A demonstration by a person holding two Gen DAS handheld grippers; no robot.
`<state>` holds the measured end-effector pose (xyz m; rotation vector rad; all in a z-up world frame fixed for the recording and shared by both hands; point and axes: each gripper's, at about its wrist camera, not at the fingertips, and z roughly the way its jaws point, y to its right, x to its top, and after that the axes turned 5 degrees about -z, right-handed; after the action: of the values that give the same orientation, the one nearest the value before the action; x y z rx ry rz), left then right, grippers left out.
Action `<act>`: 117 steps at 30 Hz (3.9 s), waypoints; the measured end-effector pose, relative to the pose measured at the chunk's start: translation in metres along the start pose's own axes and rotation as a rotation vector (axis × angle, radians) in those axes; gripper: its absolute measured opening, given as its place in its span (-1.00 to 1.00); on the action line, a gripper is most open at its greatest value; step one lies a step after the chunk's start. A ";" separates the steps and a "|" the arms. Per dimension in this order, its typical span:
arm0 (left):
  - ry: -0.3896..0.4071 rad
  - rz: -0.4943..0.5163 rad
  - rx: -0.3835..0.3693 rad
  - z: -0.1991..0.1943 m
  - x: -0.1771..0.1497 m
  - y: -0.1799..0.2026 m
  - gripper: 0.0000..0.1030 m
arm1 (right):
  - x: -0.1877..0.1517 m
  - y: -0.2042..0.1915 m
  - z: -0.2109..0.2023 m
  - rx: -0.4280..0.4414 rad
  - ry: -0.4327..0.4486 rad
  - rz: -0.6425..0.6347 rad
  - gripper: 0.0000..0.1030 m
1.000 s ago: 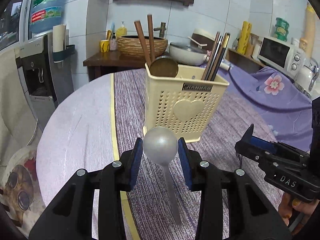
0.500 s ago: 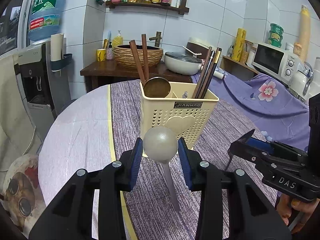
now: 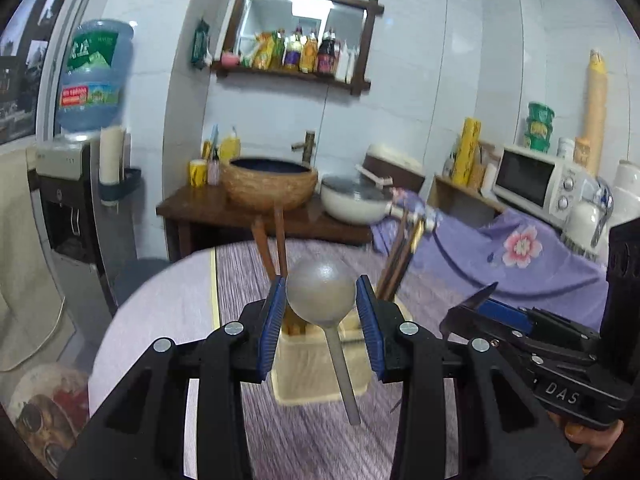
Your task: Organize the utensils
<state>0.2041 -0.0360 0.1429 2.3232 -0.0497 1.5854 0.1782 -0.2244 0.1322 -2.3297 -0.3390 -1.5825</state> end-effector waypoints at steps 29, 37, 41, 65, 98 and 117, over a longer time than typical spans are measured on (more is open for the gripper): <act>0.006 0.073 0.116 0.090 -0.033 -0.003 -0.28 | -0.027 0.023 0.085 -0.139 -0.027 -0.014 -0.31; -0.037 0.067 0.129 0.099 -0.053 -0.012 -0.28 | -0.042 0.028 0.094 -0.158 -0.058 -0.009 -0.31; -0.026 0.067 0.130 0.095 -0.054 -0.013 -0.27 | -0.043 0.027 0.092 -0.161 -0.052 -0.023 -0.30; -0.007 0.053 0.208 -0.040 -0.134 -0.037 0.89 | -0.132 -0.015 -0.054 -0.157 0.129 -0.180 0.89; -0.069 0.085 0.250 -0.084 -0.202 -0.013 0.89 | -0.199 -0.027 -0.098 -0.178 0.099 -0.125 0.89; -0.084 0.076 0.257 -0.080 -0.204 -0.018 0.89 | -0.201 -0.027 -0.093 -0.175 0.081 -0.123 0.89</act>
<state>0.0576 -0.0276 -0.0211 2.6114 0.0500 1.6122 0.0158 -0.2395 -0.0196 -2.4058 -0.3437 -1.8267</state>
